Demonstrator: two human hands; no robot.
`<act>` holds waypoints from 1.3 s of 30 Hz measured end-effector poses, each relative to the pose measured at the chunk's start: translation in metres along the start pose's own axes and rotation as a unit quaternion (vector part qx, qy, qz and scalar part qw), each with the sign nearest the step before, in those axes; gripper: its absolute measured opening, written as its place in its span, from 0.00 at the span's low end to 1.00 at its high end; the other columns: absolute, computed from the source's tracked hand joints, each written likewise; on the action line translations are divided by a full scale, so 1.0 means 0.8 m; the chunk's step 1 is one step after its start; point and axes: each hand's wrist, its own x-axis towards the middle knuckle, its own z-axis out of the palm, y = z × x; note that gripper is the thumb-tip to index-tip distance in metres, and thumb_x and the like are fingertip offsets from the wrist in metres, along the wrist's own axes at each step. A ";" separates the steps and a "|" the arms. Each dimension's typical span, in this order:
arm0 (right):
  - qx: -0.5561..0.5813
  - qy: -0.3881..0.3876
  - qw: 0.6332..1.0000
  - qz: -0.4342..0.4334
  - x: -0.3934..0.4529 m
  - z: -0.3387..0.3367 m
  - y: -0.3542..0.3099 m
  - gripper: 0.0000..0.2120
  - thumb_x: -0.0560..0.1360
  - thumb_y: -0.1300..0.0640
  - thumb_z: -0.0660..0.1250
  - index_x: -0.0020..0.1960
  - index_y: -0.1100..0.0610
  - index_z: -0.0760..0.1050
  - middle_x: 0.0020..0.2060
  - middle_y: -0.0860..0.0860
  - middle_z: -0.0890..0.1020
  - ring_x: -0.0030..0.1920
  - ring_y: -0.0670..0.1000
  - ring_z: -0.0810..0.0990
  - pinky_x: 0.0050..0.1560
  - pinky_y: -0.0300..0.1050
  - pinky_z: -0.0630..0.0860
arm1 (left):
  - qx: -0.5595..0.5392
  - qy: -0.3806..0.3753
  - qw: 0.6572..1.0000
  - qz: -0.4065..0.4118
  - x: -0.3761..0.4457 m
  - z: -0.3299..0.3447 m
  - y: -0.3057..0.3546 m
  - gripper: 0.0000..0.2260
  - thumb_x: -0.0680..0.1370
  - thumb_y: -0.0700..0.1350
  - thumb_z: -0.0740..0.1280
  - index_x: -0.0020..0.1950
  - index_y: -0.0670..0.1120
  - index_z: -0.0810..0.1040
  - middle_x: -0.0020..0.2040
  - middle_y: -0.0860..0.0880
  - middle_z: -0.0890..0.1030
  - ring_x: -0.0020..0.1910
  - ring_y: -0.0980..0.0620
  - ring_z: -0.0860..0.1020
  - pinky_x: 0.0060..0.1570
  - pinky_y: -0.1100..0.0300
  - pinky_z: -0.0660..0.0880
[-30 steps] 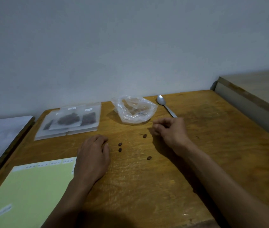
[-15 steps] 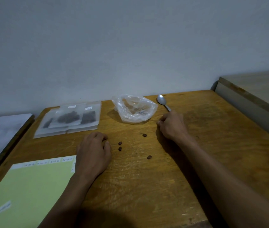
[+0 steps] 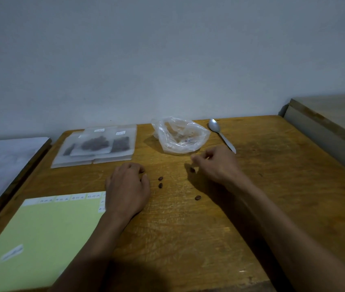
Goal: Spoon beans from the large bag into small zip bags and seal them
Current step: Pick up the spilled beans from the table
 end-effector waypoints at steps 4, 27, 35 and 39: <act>-0.098 -0.008 0.991 -0.088 -0.003 0.012 0.011 0.08 0.75 0.48 0.73 0.48 0.51 0.85 0.41 0.42 0.82 0.45 0.42 0.79 0.42 0.40 0.76 | -0.003 0.008 1.000 -0.011 -0.003 0.004 0.003 0.12 0.80 0.48 0.63 0.60 0.48 0.80 0.59 0.49 0.80 0.61 0.48 0.74 0.64 0.46 0.70; -0.210 -0.096 0.946 -0.229 -0.008 0.068 -0.033 0.07 0.78 0.48 0.68 0.52 0.45 0.84 0.48 0.44 0.86 0.49 0.47 0.82 0.49 0.52 0.81 | 0.014 0.004 1.000 -0.001 -0.008 0.003 -0.001 0.13 0.81 0.52 0.61 0.63 0.51 0.78 0.61 0.51 0.79 0.63 0.50 0.73 0.64 0.49 0.69; 0.372 -0.144 0.913 0.091 -0.014 0.048 -0.043 0.08 0.76 0.59 0.59 0.40 0.57 0.73 0.29 0.51 0.75 0.27 0.48 0.69 0.25 0.41 0.61 | 0.011 0.000 1.000 0.000 -0.008 0.002 -0.001 0.13 0.81 0.52 0.60 0.63 0.51 0.78 0.62 0.52 0.78 0.63 0.51 0.72 0.65 0.49 0.69; 0.131 -0.124 0.983 -0.045 -0.022 0.048 -0.043 0.15 0.79 0.51 0.64 0.37 0.56 0.79 0.28 0.46 0.77 0.28 0.44 0.73 0.30 0.39 0.69 | 0.006 0.001 1.000 0.001 -0.009 0.002 -0.002 0.13 0.81 0.51 0.60 0.62 0.50 0.78 0.61 0.51 0.78 0.63 0.50 0.73 0.65 0.48 0.69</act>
